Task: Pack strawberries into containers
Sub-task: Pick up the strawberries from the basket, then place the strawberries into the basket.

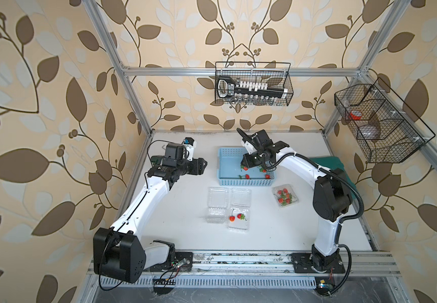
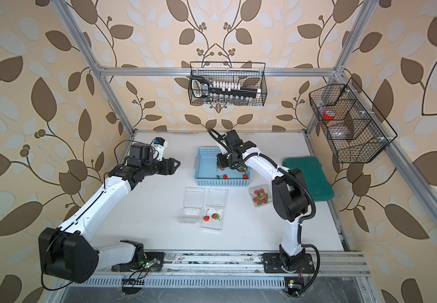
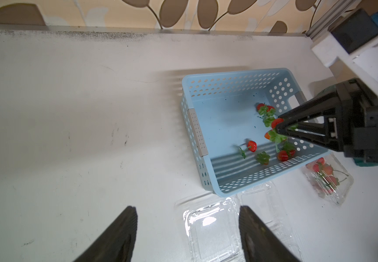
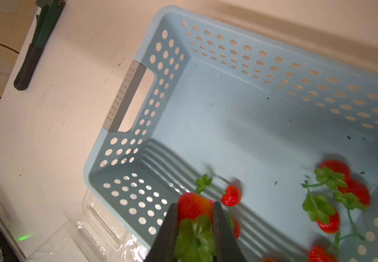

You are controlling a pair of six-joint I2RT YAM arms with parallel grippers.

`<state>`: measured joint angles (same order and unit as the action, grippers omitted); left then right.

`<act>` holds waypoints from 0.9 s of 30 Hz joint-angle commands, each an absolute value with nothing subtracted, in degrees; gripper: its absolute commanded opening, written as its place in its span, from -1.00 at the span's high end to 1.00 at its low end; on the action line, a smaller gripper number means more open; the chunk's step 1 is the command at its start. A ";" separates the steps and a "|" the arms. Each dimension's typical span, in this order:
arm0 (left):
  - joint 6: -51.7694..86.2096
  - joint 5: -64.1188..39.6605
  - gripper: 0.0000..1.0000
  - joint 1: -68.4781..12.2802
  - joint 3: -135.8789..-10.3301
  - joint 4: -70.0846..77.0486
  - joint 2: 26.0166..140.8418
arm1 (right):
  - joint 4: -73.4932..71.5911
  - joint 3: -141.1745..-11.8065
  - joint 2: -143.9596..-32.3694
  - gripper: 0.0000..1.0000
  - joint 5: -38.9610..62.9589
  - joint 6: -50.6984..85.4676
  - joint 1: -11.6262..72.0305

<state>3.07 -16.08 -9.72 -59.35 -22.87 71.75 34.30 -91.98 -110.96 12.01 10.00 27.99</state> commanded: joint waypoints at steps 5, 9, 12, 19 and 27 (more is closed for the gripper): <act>2.64 -17.14 -0.45 -9.67 -59.39 -22.51 71.10 | 34.75 -93.98 -114.09 0.76 11.66 8.10 27.74; 2.55 -16.91 -0.45 -9.67 -59.25 -22.65 71.10 | 34.89 -99.40 -120.05 0.74 12.45 8.56 26.77; 2.48 -16.80 -0.45 -9.67 -59.24 -22.60 71.27 | 35.23 -103.62 -124.39 0.70 13.01 8.95 26.29; 2.37 -16.79 -0.45 -9.68 -59.33 -22.68 71.71 | 34.89 -107.05 -129.70 0.53 13.79 10.19 25.55; 2.29 -16.64 -0.45 -9.72 -59.43 -22.78 71.72 | 33.38 -106.00 -128.87 0.39 13.97 11.07 24.87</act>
<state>3.07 -16.21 -9.72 -59.35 -22.87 71.75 33.95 -105.32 -129.03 12.82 10.57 25.32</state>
